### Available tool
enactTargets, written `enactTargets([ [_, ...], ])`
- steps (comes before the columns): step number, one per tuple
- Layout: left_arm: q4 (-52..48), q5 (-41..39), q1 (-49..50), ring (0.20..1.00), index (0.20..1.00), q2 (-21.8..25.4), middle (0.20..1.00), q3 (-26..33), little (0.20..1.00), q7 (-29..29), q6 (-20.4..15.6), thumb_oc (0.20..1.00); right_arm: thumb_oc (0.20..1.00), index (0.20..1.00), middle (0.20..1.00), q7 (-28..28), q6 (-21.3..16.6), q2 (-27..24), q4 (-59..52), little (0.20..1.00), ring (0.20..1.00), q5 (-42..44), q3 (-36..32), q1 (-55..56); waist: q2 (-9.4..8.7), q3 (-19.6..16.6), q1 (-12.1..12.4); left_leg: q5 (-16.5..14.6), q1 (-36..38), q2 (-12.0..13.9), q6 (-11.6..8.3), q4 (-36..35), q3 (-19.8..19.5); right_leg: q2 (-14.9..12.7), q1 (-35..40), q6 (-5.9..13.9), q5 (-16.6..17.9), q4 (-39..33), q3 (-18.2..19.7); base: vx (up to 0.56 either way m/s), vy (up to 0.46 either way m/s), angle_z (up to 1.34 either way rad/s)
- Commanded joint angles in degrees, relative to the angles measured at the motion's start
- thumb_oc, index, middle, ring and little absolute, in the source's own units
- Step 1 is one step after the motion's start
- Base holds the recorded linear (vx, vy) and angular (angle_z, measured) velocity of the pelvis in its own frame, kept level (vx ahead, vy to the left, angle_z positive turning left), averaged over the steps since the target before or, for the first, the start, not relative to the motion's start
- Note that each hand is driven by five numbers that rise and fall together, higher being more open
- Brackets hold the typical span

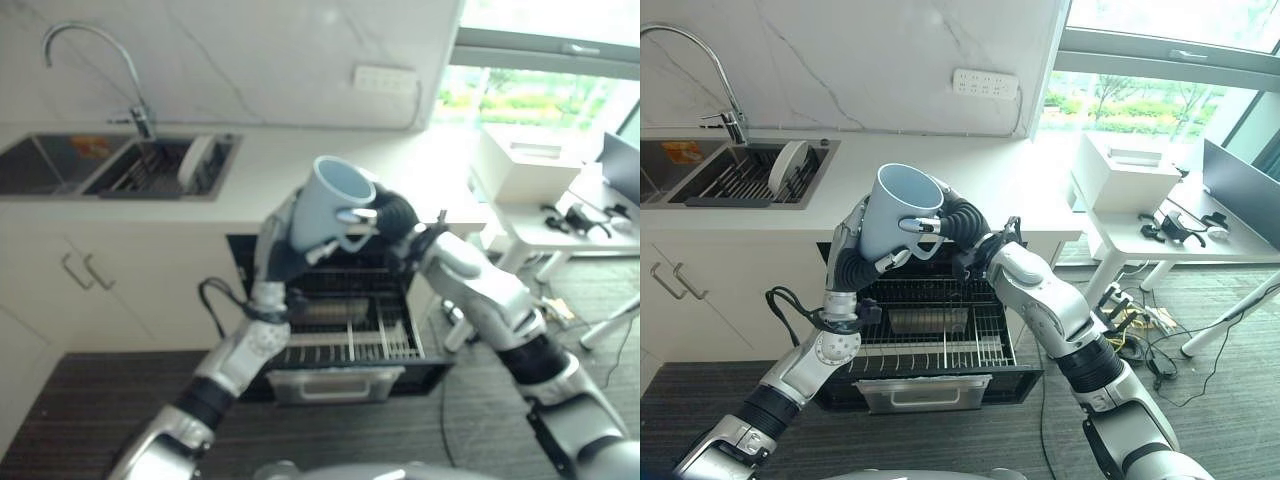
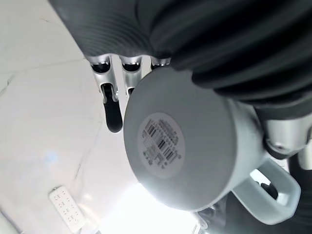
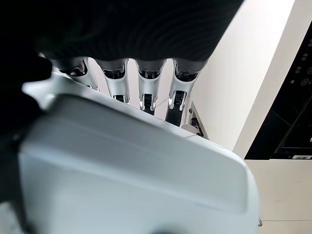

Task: Place the dishes in the dishwasher.

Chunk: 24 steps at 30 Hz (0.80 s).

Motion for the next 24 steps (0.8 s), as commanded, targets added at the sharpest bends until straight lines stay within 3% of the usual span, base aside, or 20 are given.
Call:
enactTargets([
  [1, -1.4, 2.2, -8.0, 0.200, 0.200, 0.4, 0.200, -5.1, 0.200, -2.4, -2.7, 0.200, 0.200, 0.200, 0.200, 0.6, -2.6, 2.6, -2.3, 0.200, 0.200, -1.4, 1.2, -7.8, -0.50, 0.3, 0.5, -10.5, 1.5, 0.8, 0.47, 6.1, 1.2, -1.5, 1.3, 2.93, -0.1, -2.1, 0.8, 0.00, 0.000, 0.00],
  [4, -1.1, -0.1, -7.7, 0.200, 0.200, 0.2, 0.200, -5.1, 0.200, -3.5, -2.4, 0.200, 0.200, 0.200, 0.200, 0.6, -2.8, 2.9, -2.3, 0.200, 0.200, -3.0, 1.3, -7.5, -0.42, 0.3, 0.5, -10.6, 1.5, 0.7, 0.55, 6.1, 1.2, -1.5, 1.2, 2.90, -0.1, -2.1, 0.8, 0.00, 0.000, 0.00],
  [5, -1.1, -0.6, -7.6, 0.363, 0.363, 0.1, 0.363, -4.9, 0.363, -4.5, -2.6, 0.363, 0.200, 0.200, 0.200, 0.8, -2.8, 2.9, -2.2, 0.200, 0.200, -3.2, 1.2, -7.3, -0.39, 0.2, 0.5, -10.6, 1.5, 0.7, 0.57, 6.1, 1.2, -1.5, 1.2, 2.88, -0.1, -2.1, 0.8, 0.00, 0.000, 0.00],
  [6, -1.1, -0.7, -7.4, 1.000, 1.000, 0.1, 1.000, -4.9, 1.000, -5.9, -3.2, 1.000, 0.200, 0.200, 0.200, 0.7, -2.8, 2.8, -2.2, 0.200, 0.200, -3.1, 1.3, -7.1, -0.34, 0.2, 0.4, -10.6, 1.4, 0.7, 0.57, 6.1, 1.2, -1.5, 1.1, 2.87, -0.1, -2.1, 0.8, 0.00, 0.000, 0.00],
  [16, -2.0, -3.5, -4.0, 1.000, 1.000, 2.7, 1.000, -2.4, 1.000, -9.8, -3.4, 1.000, 0.200, 0.200, 0.200, 1.2, -4.4, 0.4, -0.5, 0.200, 0.200, -6.4, -1.2, 1.2, 0.40, 0.8, -0.3, -10.4, 1.5, 0.7, 0.63, 6.1, 1.4, -1.4, 1.0, 2.85, 0.0, -2.1, 1.1, 0.00, 0.000, 0.00],
  [24, -6.3, -10.5, 1.9, 1.000, 1.000, 5.2, 1.000, 4.4, 1.000, -14.0, -2.7, 1.000, 0.200, 0.200, 0.200, 1.1, -8.0, -3.1, 3.4, 0.200, 0.200, -12.3, -5.5, 11.3, 0.92, 1.8, -0.6, -10.2, 1.8, 1.0, 0.65, 6.1, 1.5, -1.6, 1.2, 3.07, 0.1, -2.1, 1.0, 0.00, 0.001, 0.00],
])
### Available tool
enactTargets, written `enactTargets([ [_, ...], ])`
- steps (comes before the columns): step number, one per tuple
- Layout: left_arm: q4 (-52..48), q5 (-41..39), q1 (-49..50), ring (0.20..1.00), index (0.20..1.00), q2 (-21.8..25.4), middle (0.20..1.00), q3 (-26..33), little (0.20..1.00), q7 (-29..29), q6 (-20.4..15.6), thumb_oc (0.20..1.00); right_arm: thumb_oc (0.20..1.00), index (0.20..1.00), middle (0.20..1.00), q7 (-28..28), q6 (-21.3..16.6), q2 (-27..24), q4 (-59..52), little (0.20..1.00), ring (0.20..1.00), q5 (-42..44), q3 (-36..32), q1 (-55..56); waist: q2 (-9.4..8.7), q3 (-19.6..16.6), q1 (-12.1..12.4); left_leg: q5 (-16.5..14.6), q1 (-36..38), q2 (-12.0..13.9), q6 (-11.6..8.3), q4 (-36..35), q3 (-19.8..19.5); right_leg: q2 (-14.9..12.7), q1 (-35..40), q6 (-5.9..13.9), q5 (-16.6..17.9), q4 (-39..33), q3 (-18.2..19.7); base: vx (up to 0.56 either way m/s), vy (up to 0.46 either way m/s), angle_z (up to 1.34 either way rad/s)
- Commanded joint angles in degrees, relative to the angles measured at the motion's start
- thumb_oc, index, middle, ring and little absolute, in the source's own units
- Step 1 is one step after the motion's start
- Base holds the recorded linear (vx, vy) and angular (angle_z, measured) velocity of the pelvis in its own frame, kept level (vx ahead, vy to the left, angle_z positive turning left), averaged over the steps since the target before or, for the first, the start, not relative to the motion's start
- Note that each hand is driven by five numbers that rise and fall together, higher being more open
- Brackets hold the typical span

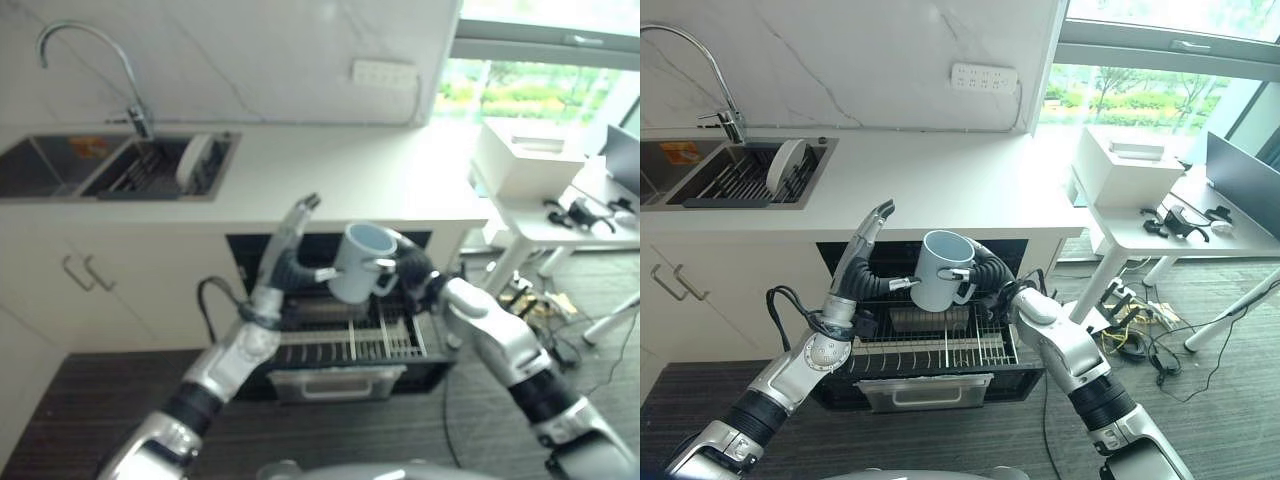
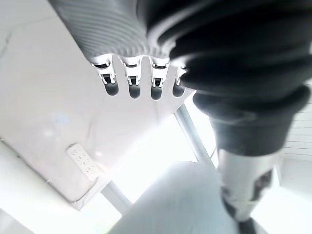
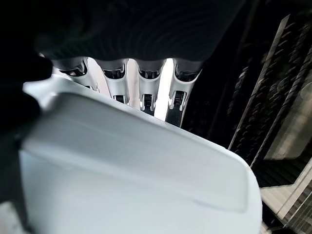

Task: Place the dishes in the dishwasher.

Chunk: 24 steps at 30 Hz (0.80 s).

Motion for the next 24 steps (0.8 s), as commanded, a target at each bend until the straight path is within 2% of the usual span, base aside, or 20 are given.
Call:
enactTargets([
  [1, -4.8, -6.8, -1.4, 1.000, 1.000, 1.7, 1.000, 3.6, 1.000, -1.6, -1.6, 1.000, 0.200, 0.200, 0.200, 0.3, -5.5, -0.6, -3.3, 0.200, 0.200, -3.6, -4.3, -2.3, -0.26, 1.2, 0.0, -10.0, 1.6, 1.1, 0.41, 6.5, 1.4, -1.4, 1.1, 3.01, 0.2, -1.8, 0.9, 0.00, 0.000, 0.00],
  [3, -8.1, -12.9, 2.0, 1.000, 1.000, 2.7, 1.000, 7.4, 1.000, -6.8, -1.1, 1.000, 0.200, 0.200, 0.200, 1.2, -6.6, -2.6, 1.1, 0.200, 0.200, -7.1, -5.9, 2.6, -0.05, 1.9, 0.1, -9.9, 1.6, 1.2, 0.39, 6.5, 1.2, -1.6, 1.1, 3.20, 0.3, -1.8, 0.8, 0.05, -0.021, 0.02],
  [7, -9.5, -17.1, 3.8, 1.000, 1.000, 3.1, 1.000, 10.4, 1.000, -7.9, -0.6, 1.000, 0.200, 0.200, 0.200, 0.1, -7.1, -2.6, 5.2, 0.200, 0.200, -8.5, -7.0, 4.4, 0.01, 2.6, 0.2, -9.6, 1.5, 1.4, 0.30, 6.5, 1.0, -1.8, 1.0, 3.28, 0.5, -1.8, 0.5, 0.04, -0.046, 0.06],
  [11, -11.5, -24.3, 4.6, 1.000, 1.000, 2.6, 1.000, 12.5, 1.000, -10.1, 1.6, 1.000, 0.200, 0.200, 0.200, -3.3, -9.6, -2.0, 12.1, 0.200, 0.200, -9.8, -7.7, 3.2, 0.03, 4.5, 1.3, -9.0, 0.3, 1.7, 0.01, 6.5, -0.1, -1.7, 0.1, 3.36, 0.9, -1.8, 0.1, 0.01, -0.094, 0.04],
  [13, -11.5, -27.1, 3.9, 1.000, 1.000, 2.5, 1.000, 12.2, 1.000, -12.0, 2.5, 1.000, 0.200, 0.200, 0.200, -4.8, -10.4, -2.0, 14.1, 0.200, 0.200, -9.7, -7.6, 1.6, 0.04, 5.4, 1.8, -8.6, -0.9, 1.8, -0.11, 6.5, -0.6, -1.7, -0.8, 3.42, 1.1, -1.8, 0.1, -0.20, -0.116, 0.11],
  [14, -11.1, -32.5, 0.8, 1.000, 1.000, 2.2, 1.000, 10.4, 1.000, -13.2, 5.3, 1.000, 0.200, 0.200, 0.200, -7.9, -11.0, -2.8, 17.1, 0.200, 0.200, -8.5, -7.0, -3.7, 0.28, 7.8, 2.3, -7.5, -3.9, 2.1, -0.34, 6.5, -1.8, -1.6, -3.4, 3.54, 1.9, -1.8, 0.3, -0.42, -0.125, 0.12],
  [18, -9.4, -38.9, -6.2, 1.000, 1.000, 2.3, 1.000, 6.6, 1.000, -17.0, 9.5, 1.000, 0.200, 0.200, 0.200, -11.7, -12.4, -6.1, 21.5, 0.200, 0.200, -6.2, -5.6, -14.8, 1.49, 13.1, 2.6, -5.4, -8.9, 1.7, -0.53, 6.5, -3.4, -1.6, -7.5, 3.33, 3.3, -1.8, 0.6, -0.37, -0.023, 0.13],
  [20, -8.5, -43.3, -8.5, 1.000, 1.000, 2.2, 1.000, 4.5, 1.000, -20.3, 11.7, 1.000, 0.200, 0.200, 0.200, -12.0, -13.1, -8.9, 24.5, 0.200, 0.200, -5.8, -4.9, -19.6, 2.56, 15.7, 2.7, -4.4, -11.0, 1.1, -0.64, 6.5, -4.1, -1.8, -9.2, 3.01, 3.8, -1.8, 0.6, -0.33, 0.097, 0.06],
  [24, -8.1, -47.1, -8.9, 1.000, 1.000, 2.6, 1.000, 2.1, 1.000, -24.2, 15.0, 1.000, 0.200, 0.200, 0.200, -11.0, -13.1, -12.3, 28.2, 0.200, 0.200, -5.3, -3.7, -23.1, 3.81, 17.4, 2.6, -3.8, -12.2, 0.2, -0.86, 6.5, -4.5, -2.1, -10.1, 2.51, 3.7, -1.8, 0.4, -0.15, 0.110, 0.08],
])
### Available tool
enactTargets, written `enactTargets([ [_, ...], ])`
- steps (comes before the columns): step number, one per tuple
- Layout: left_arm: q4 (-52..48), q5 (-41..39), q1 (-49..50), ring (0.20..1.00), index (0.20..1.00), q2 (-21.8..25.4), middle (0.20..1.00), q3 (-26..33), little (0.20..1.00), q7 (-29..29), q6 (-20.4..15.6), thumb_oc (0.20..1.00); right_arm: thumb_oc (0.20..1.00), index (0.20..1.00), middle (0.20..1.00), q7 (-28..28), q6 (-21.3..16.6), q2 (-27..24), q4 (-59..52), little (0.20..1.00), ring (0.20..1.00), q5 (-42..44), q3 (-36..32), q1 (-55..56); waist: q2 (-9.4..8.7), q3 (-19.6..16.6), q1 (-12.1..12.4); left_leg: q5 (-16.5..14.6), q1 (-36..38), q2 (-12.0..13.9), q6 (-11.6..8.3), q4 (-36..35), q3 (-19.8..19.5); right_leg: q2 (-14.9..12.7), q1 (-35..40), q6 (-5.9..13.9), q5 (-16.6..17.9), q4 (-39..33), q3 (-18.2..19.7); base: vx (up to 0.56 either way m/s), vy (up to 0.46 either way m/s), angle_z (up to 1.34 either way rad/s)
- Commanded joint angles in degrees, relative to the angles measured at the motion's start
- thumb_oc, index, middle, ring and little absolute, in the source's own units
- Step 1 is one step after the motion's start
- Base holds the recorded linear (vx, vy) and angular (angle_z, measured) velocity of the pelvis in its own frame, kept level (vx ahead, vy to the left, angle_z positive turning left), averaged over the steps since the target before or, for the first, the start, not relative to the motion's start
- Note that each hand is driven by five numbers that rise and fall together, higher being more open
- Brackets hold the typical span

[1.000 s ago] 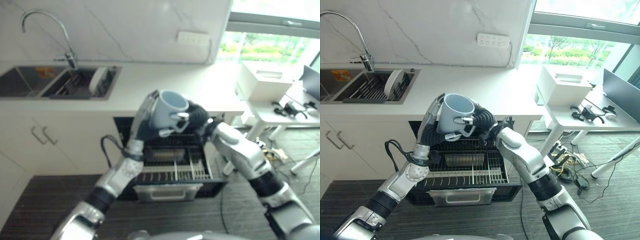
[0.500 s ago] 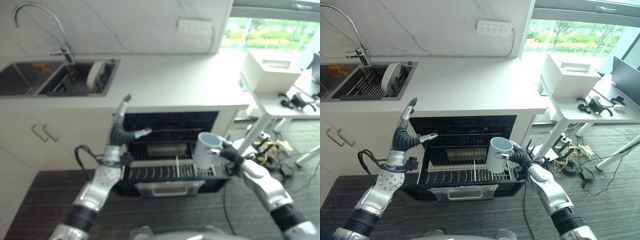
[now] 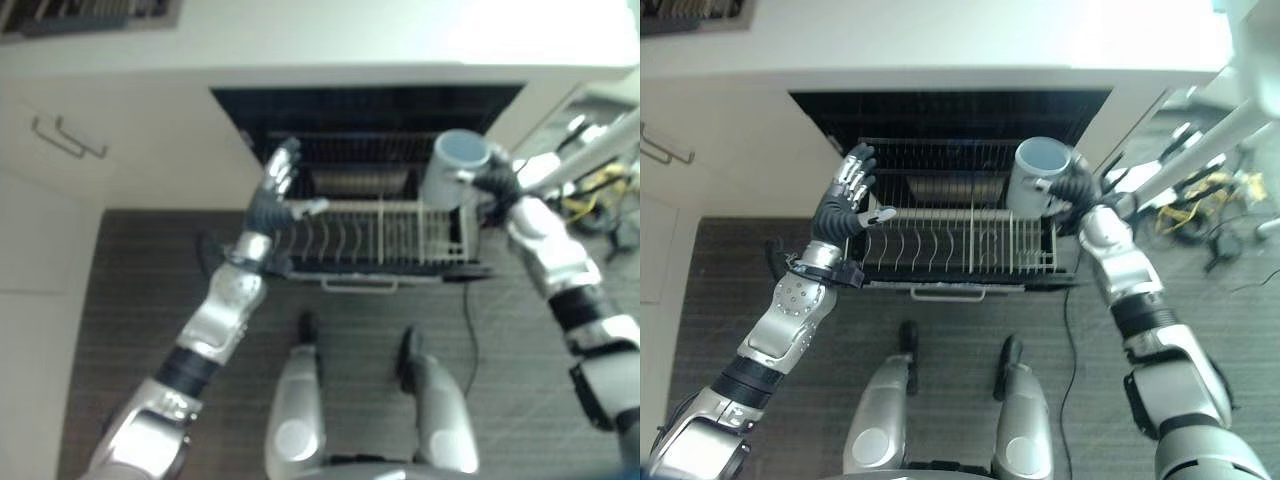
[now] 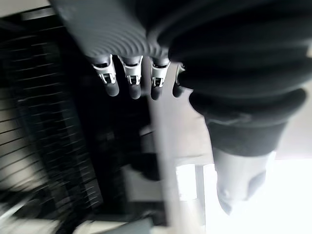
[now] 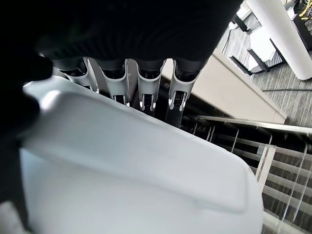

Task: Place the dishes in the dishwasher.

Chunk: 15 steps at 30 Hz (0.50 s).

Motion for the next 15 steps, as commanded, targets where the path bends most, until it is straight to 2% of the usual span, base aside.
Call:
enactTargets([
  [1, -1.9, -5.0, 1.8, 1.000, 1.000, 1.3, 1.000, 1.1, 1.000, -4.2, 0.6, 1.000, 0.200, 0.200, 0.200, 0.4, -3.4, -1.2, -2.0, 0.200, 0.200, 1.3, 0.8, 2.5, -1.90, -7.5, 0.4, -8.7, 5.5, 0.9, -1.06, 2.3, 0.3, -2.0, 4.4, 3.40, -1.6, -3.7, 2.9, -0.10, 0.117, -0.02],
  [3, -1.3, -5.8, 1.6, 1.000, 1.000, 1.8, 1.000, 0.2, 1.000, -6.0, 1.7, 1.000, 0.200, 0.200, 0.200, 0.6, -4.0, -2.2, -0.1, 0.200, 0.200, 1.6, 1.2, 1.3, -1.45, -7.1, 0.4, -8.5, 5.4, 0.8, -1.16, 2.3, 0.6, -2.2, 4.2, 3.33, -1.6, -3.7, 2.7, -0.08, 0.104, -0.04],
  [6, -0.5, -7.5, 0.7, 1.000, 1.000, 3.4, 1.000, -1.0, 1.000, -9.3, 5.4, 1.000, 0.200, 0.200, 0.200, 1.4, -4.2, -3.7, 2.5, 0.200, 0.200, 3.1, 1.4, -1.2, -0.86, -6.8, 0.3, -8.5, 5.4, 0.5, -1.27, 2.3, 0.9, -2.4, 3.9, 3.26, -1.6, -3.7, 2.7, -0.06, 0.078, -0.06],
  [9, 2.3, -6.0, -0.8, 1.000, 1.000, 4.6, 1.000, -3.0, 1.000, -11.6, 11.3, 1.000, 0.200, 0.200, 0.200, 2.7, -3.8, -4.5, 5.9, 0.200, 0.200, 3.3, 3.1, -4.6, -0.35, -6.7, 0.1, -8.5, 5.4, 0.3, -1.40, 2.3, 1.3, -2.3, 3.7, 3.29, -1.6, -3.7, 2.8, -0.05, 0.077, -0.01],
  [11, 5.1, 2.3, -2.3, 1.000, 1.000, 6.4, 1.000, -4.7, 1.000, -13.0, 17.6, 1.000, 0.200, 0.200, 0.200, 4.3, -3.5, -5.2, 7.5, 0.200, 0.200, 3.5, 4.2, -6.6, 0.17, -6.5, -0.3, -9.0, 6.0, 0.3, -1.52, 2.3, 1.6, -2.2, 4.1, 3.37, -2.0, -3.7, 2.9, -0.03, 0.098, 0.00],
  [13, 8.9, 8.5, -5.6, 1.000, 1.000, 9.8, 1.000, -7.6, 1.000, -16.0, 22.3, 1.000, 0.200, 0.200, 0.200, 5.8, -2.6, -5.8, 8.1, 0.200, 0.200, 4.0, 5.7, -8.6, 0.40, -6.8, -0.9, -8.5, 5.7, 0.3, -1.60, 2.3, 1.8, -2.0, 3.7, 3.33, -1.7, -3.7, 3.2, -0.02, 0.106, -0.04],
  [14, 11.7, 13.6, -8.4, 1.000, 1.000, 12.1, 1.000, -9.7, 1.000, -19.6, 25.9, 1.000, 0.200, 0.200, 0.200, 6.7, -2.2, -5.9, 8.2, 0.200, 0.200, 4.0, 6.7, -9.5, 0.52, -6.8, -1.4, -8.9, 6.1, 0.3, -1.67, 2.3, 2.1, -1.9, 3.9, 3.53, -2.1, -3.7, 3.5, -0.01, 0.094, -0.04],
  [15, 13.4, 16.4, -10.9, 1.000, 1.000, 13.8, 1.000, -11.3, 1.000, -22.7, 27.8, 1.000, 0.200, 0.200, 0.200, 7.2, -1.8, -6.1, 8.1, 0.200, 0.200, 4.3, 7.7, -10.4, 0.47, -6.9, -1.8, -8.6, 5.8, 0.3, -1.66, 2.3, 2.3, -1.8, 3.5, 3.55, -1.7, -3.7, 3.7, 0.01, 0.085, -0.11],
])
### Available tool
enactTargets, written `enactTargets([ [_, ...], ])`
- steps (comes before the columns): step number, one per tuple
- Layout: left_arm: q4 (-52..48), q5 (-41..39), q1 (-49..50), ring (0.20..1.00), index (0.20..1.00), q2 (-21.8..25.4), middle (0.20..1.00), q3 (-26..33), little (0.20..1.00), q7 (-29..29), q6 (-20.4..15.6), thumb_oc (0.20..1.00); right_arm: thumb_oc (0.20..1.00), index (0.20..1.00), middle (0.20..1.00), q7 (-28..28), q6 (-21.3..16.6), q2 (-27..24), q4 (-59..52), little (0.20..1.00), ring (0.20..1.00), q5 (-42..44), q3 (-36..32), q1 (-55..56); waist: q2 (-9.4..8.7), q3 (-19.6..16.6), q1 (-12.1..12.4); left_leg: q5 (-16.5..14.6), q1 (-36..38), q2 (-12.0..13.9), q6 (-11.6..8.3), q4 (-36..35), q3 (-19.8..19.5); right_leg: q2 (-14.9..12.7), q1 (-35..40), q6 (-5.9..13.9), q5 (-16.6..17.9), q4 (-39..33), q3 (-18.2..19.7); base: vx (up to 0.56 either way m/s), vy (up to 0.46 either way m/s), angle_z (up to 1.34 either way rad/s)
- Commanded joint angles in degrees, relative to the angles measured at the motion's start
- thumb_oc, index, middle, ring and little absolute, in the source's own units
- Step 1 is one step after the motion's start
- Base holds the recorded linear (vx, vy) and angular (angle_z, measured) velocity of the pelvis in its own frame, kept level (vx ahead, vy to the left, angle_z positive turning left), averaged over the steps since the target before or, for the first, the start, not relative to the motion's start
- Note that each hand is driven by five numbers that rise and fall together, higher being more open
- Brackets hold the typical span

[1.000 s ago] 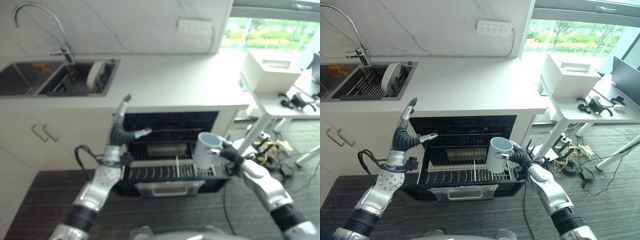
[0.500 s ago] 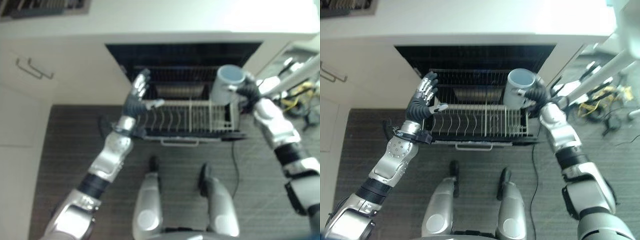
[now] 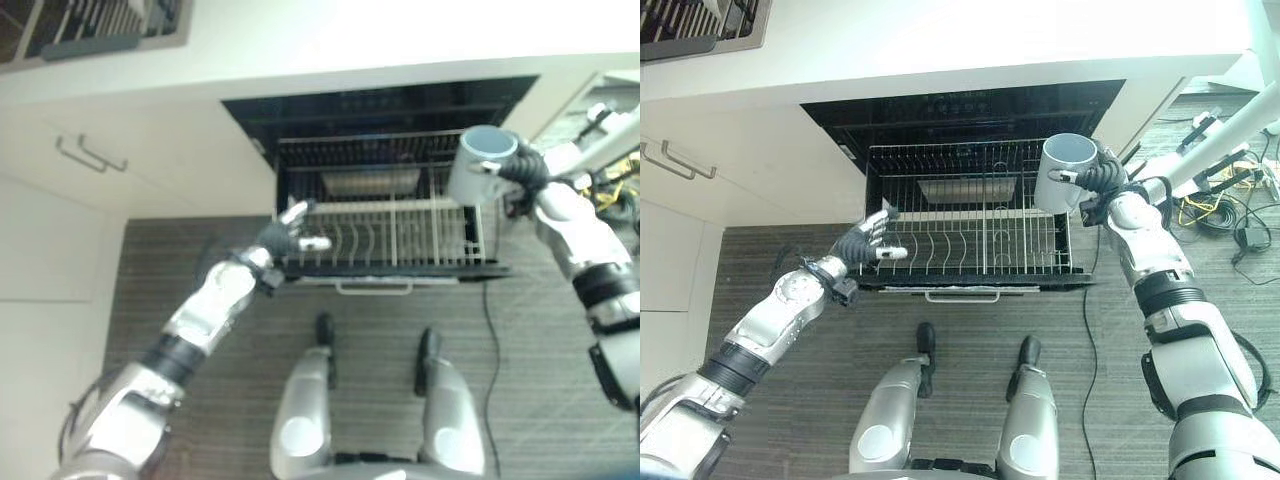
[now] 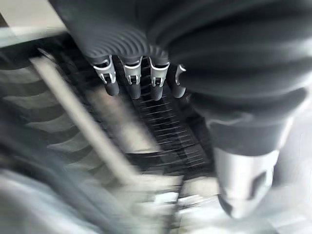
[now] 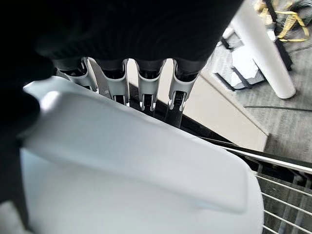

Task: Place the dishes in the dishwasher.

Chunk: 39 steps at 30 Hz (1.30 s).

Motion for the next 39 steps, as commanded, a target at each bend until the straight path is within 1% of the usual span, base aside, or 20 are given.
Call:
enactTargets([
  [1, 1.3, 10.8, -2.1, 1.000, 1.000, 0.4, 1.000, -1.0, 1.000, -9.2, 6.5, 1.000, 0.200, 0.200, 0.200, 2.0, -1.5, -1.0, -1.3, 0.200, 0.200, 2.1, 1.5, -1.1, -1.05, -6.0, -0.6, -8.4, 3.0, 2.3, -3.07, 3.2, 0.2, 0.1, 0.2, 1.86, -4.2, 0.3, 2.1, -0.01, 0.072, -0.13],
  [2, 2.4, 15.4, -3.9, 1.000, 1.000, 0.8, 1.000, -2.6, 1.000, -14.8, 8.7, 1.000, 0.200, 0.200, 0.200, 2.8, -1.4, -1.1, -1.2, 0.200, 0.200, 1.8, 2.0, -1.7, -0.96, -6.1, -1.0, -8.6, 3.2, 2.4, -3.08, 3.2, 0.4, 0.3, 0.1, 1.82, -4.2, 0.3, 2.4, -0.01, 0.055, -0.14],
  [4, 2.8, 18.9, -5.5, 1.000, 1.000, 0.9, 1.000, -4.1, 1.000, -20.9, 10.5, 1.000, 0.200, 0.200, 0.200, 3.4, -1.7, -1.2, -0.4, 0.200, 0.200, 1.6, 2.9, -2.6, -0.89, -5.9, -1.4, -8.7, 3.3, 2.3, -3.11, 3.2, 0.6, 0.4, 0.0, 1.79, -4.2, 0.3, 2.5, -0.02, 0.041, -0.04],
  [5, 2.7, 23.1, -6.4, 1.000, 1.000, 1.3, 1.000, -5.3, 1.000, -25.9, 10.7, 1.000, 0.200, 0.200, 0.200, 3.7, -1.6, -1.4, -0.2, 0.200, 0.200, 1.6, 3.4, -3.1, -0.82, -5.9, -1.5, -8.8, 3.4, 2.3, -3.14, 3.2, 0.8, 0.4, 0.0, 1.81, -4.2, 0.3, 2.5, -0.03, 0.034, -0.02],
  [6, 2.5, 26.4, -7.1, 1.000, 1.000, 1.7, 1.000, -6.6, 1.000, -29.6, 10.5, 1.000, 0.200, 0.200, 0.200, 4.0, -1.5, -1.7, -0.1, 0.200, 0.200, 1.6, 3.9, -3.7, -0.81, -5.8, -1.7, -8.5, 3.1, 2.3, -3.18, 3.2, 0.9, 0.4, -0.3, 1.78, -3.9, 0.3, 2.6, -0.04, 0.027, -0.03],
  [7, 2.4, 28.2, -7.4, 1.000, 1.000, 2.0, 1.000, -7.1, 1.000, -31.2, 9.9, 1.000, 0.200, 0.200, 0.200, 4.3, -1.4, -1.8, 0.1, 0.200, 0.200, 1.6, 4.1, -4.1, -0.76, -5.9, -1.8, -8.5, 2.9, 2.2, -3.19, 3.2, 1.0, 0.4, -0.5, 1.78, -3.9, 0.3, 2.6, -0.03, 0.034, -0.03],
  [8, 2.2, 31.6, -8.0, 1.000, 1.000, 2.9, 1.000, -8.5, 1.000, -35.0, 9.2, 1.000, 0.200, 0.200, 0.200, 4.7, -1.2, -2.0, 0.5, 0.200, 0.200, 1.6, 4.8, -5.0, -0.61, -5.6, -1.8, -9.0, 3.4, 2.2, -3.24, 3.2, 1.0, 0.4, -0.1, 1.88, -4.3, 0.3, 2.7, -0.02, 0.040, -0.03],
  [10, 1.3, 36.2, -8.5, 1.000, 1.000, 3.6, 1.000, -10.2, 1.000, -39.1, 8.7, 1.000, 0.200, 0.200, 0.200, 5.3, -1.0, -2.2, 1.2, 0.200, 0.200, 1.2, 5.8, -6.1, -0.34, -5.9, -2.0, -8.8, 3.0, 1.7, -3.16, 3.2, 0.7, 0.6, -0.3, 1.75, -4.1, 0.3, 2.9, 0.00, 0.060, -0.03],
  [11, 0.4, 38.6, -8.6, 1.000, 1.000, 4.2, 1.000, -10.9, 1.000, -41.8, 7.6, 1.000, 0.200, 0.200, 0.200, 5.9, -0.9, -2.4, 1.7, 0.200, 0.200, 1.0, 6.0, -6.6, -0.07, -5.9, -2.1, -8.9, 3.2, 1.7, -3.24, 3.2, 0.9, 0.5, -0.2, 1.73, -4.2, 0.3, 2.8, 0.02, 0.060, -0.02],
  [14, -1.9, 40.5, -8.6, 1.000, 1.000, 5.0, 1.000, -11.7, 1.000, -46.4, 6.8, 1.000, 0.200, 0.200, 0.200, 6.8, -0.7, -2.6, 2.5, 0.200, 0.200, 0.6, 5.9, -7.2, 0.28, -5.9, -2.2, -9.0, 3.5, 1.6, -3.37, 3.2, 1.3, 0.2, 0.0, 1.73, -4.4, 0.3, 2.7, 0.01, 0.043, 0.00],
  [15, -4.0, 39.0, -8.0, 1.000, 1.000, 5.0, 1.000, -11.7, 1.000, -51.2, 8.1, 1.000, 0.200, 0.200, 0.200, 7.1, -0.2, -2.6, 2.5, 0.200, 0.200, 0.1, 5.8, -7.6, 0.53, -5.8, -2.2, -9.0, 3.5, 1.4, -3.44, 3.2, 1.3, 0.1, 0.0, 1.69, -4.4, 0.3, 2.7, 0.01, 0.050, 0.01],
  [18, -4.8, 34.7, -5.1, 1.000, 1.000, 3.4, 1.000, -11.5, 1.000, -55.6, 11.3, 1.000, 0.200, 0.200, 0.200, 7.6, 0.3, -2.6, 3.0, 0.200, 0.200, -1.0, 5.4, -7.9, 1.09, -5.8, -2.2, -9.1, 3.7, 1.4, -3.63, 3.2, 1.4, -0.2, 0.2, 1.73, -4.6, 0.3, 2.5, 0.01, 0.055, -0.03],
  [19, -4.5, 33.0, -3.9, 1.000, 1.000, 2.7, 1.000, -11.5, 1.000, -58.4, 13.0, 1.000, 0.200, 0.200, 0.200, 8.0, 0.6, -2.7, 3.1, 0.200, 0.200, -1.5, 5.2, -8.1, 1.27, -5.8, -2.2, -9.2, 3.8, 1.3, -3.65, 3.2, 1.5, -0.2, 0.3, 1.72, -4.7, 0.3, 2.5, 0.03, 0.063, -0.08],
  [20, -4.9, 32.5, -1.8, 1.000, 1.000, 2.2, 1.000, -11.6, 1.000, -63.2, 14.9, 1.000, 0.200, 0.200, 0.200, 8.4, 0.8, -2.9, 2.9, 0.200, 0.200, -2.2, 4.8, -7.9, 1.51, -5.8, -2.3, -9.3, 3.9, 1.2, -3.63, 3.2, 1.4, -0.2, 0.4, 1.77, -4.8, 0.3, 2.6, 0.03, 0.061, -0.07],
  [21, -5.0, 32.9, -0.5, 1.000, 1.000, 2.0, 1.000, -11.6, 1.000, -66.2, 15.3, 1.000, 0.200, 0.200, 0.200, 8.7, 0.9, -3.1, 2.8, 0.200, 0.200, -2.4, 4.6, -7.8, 1.63, -5.8, -2.3, -9.4, 4.0, 1.2, -3.65, 3.2, 1.4, -0.2, 0.4, 1.79, -4.9, 0.3, 2.7, 0.03, 0.052, -0.06],
  [23, -3.2, 34.9, 4.3, 1.000, 1.000, 1.8, 1.000, -13.3, 1.000, -71.6, 13.0, 1.000, 0.200, 0.200, 0.200, 9.4, 1.4, -3.3, 3.2, 0.200, 0.200, -3.2, 4.5, -8.3, 2.31, -5.7, -2.4, -9.5, 4.3, 1.2, -3.79, 3.2, 1.5, -0.4, 0.5, 1.88, -5.0, 0.3, 2.8, 0.03, 0.071, -0.06],
  [27, 1.9, 36.6, 11.3, 1.000, 1.000, -1.4, 1.000, -15.2, 1.000, -73.1, 10.8, 1.000, 0.200, 0.200, 0.200, 11.2, 2.3, -3.0, 3.6, 0.200, 0.200, -4.8, 4.3, -9.2, 2.95, -5.9, -2.7, -9.9, 4.8, 1.0, -3.78, 3.2, 1.8, -0.4, 0.8, 1.90, -5.4, 0.3, 3.2, 0.05, 0.083, 0.00],
  [31, 6.9, 39.2, 17.0, 1.000, 1.000, -5.4, 1.000, -15.7, 1.000, -74.8, 10.7, 1.000, 0.200, 0.200, 0.200, 13.3, 2.7, -2.9, 2.4, 0.200, 0.200, -7.1, 2.9, -7.7, 3.26, -6.2, -3.2, -10.3, 5.4, 1.0, -3.55, 3.2, 2.3, -0.4, 1.1, 2.00, -5.7, 0.3, 3.6, 0.05, 0.070, -0.10],
  [35, 10.7, 41.5, 19.5, 1.000, 1.000, -7.7, 1.000, -16.8, 1.000, -72.6, 8.4, 1.000, 0.200, 0.200, 0.200, 14.0, 2.9, -2.0, 1.9, 0.200, 0.200, -8.4, 2.2, -6.7, 3.04, -6.2, -3.4, -10.8, 6.1, 1.2, -3.41, 3.2, 2.6, -0.5, 1.6, 2.26, -6.2, 0.3, 3.8, 0.05, 0.011, -0.12],
  [39, 12.0, 36.0, 20.2, 1.000, 1.000, -8.7, 1.000, -15.6, 1.000, -65.2, 8.4, 1.000, 0.200, 0.200, 0.200, 14.0, 3.1, -1.3, 1.7, 0.200, 0.200, -9.0, 2.0, -5.8, 2.91, -6.2, -3.3, -10.4, 6.2, 1.4, -3.28, 3.2, 2.6, -0.3, 1.8, 2.10, -5.9, 0.3, 3.7, 0.04, -0.001, -0.02],
])
